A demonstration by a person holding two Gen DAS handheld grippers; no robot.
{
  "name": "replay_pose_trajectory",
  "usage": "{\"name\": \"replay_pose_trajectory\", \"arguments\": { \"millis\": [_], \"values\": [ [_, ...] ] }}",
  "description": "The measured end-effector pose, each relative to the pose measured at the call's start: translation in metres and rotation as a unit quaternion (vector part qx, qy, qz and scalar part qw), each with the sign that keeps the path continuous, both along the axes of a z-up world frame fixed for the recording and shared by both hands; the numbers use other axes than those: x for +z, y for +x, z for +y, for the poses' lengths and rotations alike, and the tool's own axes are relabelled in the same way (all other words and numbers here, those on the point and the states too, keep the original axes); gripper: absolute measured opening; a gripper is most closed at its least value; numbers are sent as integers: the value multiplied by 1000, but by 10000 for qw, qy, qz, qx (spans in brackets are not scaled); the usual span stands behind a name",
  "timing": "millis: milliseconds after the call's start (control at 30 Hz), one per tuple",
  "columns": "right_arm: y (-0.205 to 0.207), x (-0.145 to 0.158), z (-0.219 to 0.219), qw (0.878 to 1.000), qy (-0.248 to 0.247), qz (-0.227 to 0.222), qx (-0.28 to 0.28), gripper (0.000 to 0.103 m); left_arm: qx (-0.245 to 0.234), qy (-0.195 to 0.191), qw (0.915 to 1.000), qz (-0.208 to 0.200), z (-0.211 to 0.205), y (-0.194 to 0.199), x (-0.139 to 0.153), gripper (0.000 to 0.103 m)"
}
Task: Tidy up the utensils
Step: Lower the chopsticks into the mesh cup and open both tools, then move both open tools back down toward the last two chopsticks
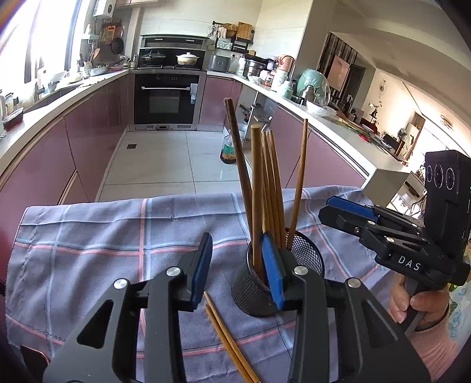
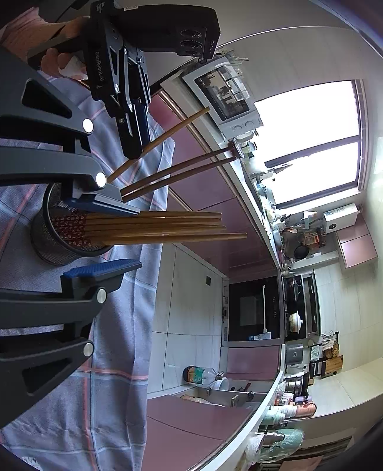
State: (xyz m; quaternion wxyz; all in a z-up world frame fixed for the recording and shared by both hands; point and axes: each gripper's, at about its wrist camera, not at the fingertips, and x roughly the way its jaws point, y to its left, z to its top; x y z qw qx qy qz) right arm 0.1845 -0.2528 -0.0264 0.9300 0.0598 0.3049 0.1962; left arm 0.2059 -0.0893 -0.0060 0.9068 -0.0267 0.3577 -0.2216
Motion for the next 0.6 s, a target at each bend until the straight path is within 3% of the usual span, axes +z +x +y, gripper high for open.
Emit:
{"name": "replay_pose_trajectory", "arguments": {
  "millis": [600],
  "values": [
    [-45,-9,18,9981,31,0,618,33,-8,81,9997,-242,15,-34,-6,35]
  ]
}}
